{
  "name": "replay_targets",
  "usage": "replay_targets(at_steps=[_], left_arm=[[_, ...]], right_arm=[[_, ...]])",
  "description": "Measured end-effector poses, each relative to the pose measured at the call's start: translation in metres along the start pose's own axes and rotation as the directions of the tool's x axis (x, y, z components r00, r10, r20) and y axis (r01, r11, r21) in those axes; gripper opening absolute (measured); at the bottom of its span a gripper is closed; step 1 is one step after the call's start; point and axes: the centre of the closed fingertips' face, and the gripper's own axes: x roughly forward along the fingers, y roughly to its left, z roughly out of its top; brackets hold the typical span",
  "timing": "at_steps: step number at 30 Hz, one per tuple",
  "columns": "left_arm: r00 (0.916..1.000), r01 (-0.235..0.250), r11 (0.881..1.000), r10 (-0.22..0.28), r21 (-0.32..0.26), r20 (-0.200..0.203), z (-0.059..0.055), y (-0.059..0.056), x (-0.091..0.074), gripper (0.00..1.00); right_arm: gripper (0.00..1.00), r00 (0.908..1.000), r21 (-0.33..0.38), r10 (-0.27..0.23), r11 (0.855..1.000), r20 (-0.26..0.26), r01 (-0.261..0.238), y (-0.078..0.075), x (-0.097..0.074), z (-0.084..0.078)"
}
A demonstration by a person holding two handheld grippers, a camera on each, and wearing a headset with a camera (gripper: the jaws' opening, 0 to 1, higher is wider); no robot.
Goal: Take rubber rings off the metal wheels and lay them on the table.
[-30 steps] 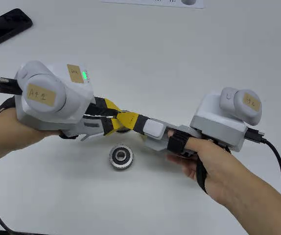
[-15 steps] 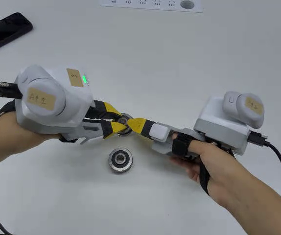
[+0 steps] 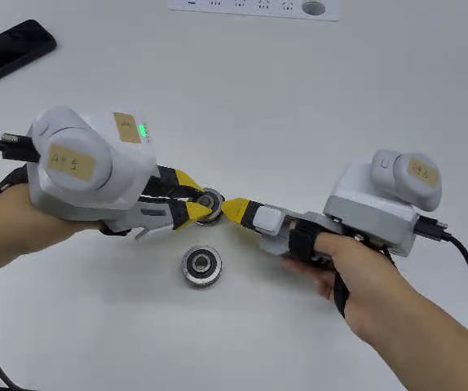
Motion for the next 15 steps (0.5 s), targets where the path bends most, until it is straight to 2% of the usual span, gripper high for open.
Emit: replay_targets(at_steps=[2,4,11,15], left_arm=[[1.0,0.001,1.0,-0.001,-0.001,0.0,0.0,0.0,0.0,0.12],[1.0,0.003,1.0,-0.003,0.004,-0.004,0.0,-0.001,0.0,0.12],[1.0,0.004,1.0,-0.003,0.008,-0.004,0.0,-0.002,0.0,0.12],[1.0,0.003,1.0,-0.003,0.01,-0.005,0.0,-0.002,0.0,0.12]], right_arm=[[0.01,1.0,-0.008,-0.001,1.0,-0.004,0.001,0.001,0.0,0.0],[0.01,0.9999,-0.054,-0.005,0.999,-0.014,0.004,0.003,0.0,0.0],[0.01,0.9997,-0.066,-0.017,0.998,-0.016,0.016,0.007,0.0,-0.001],[0.01,0.9993,-0.14,-0.029,0.99,-0.024,0.026,0.011,0.0,-0.003]])
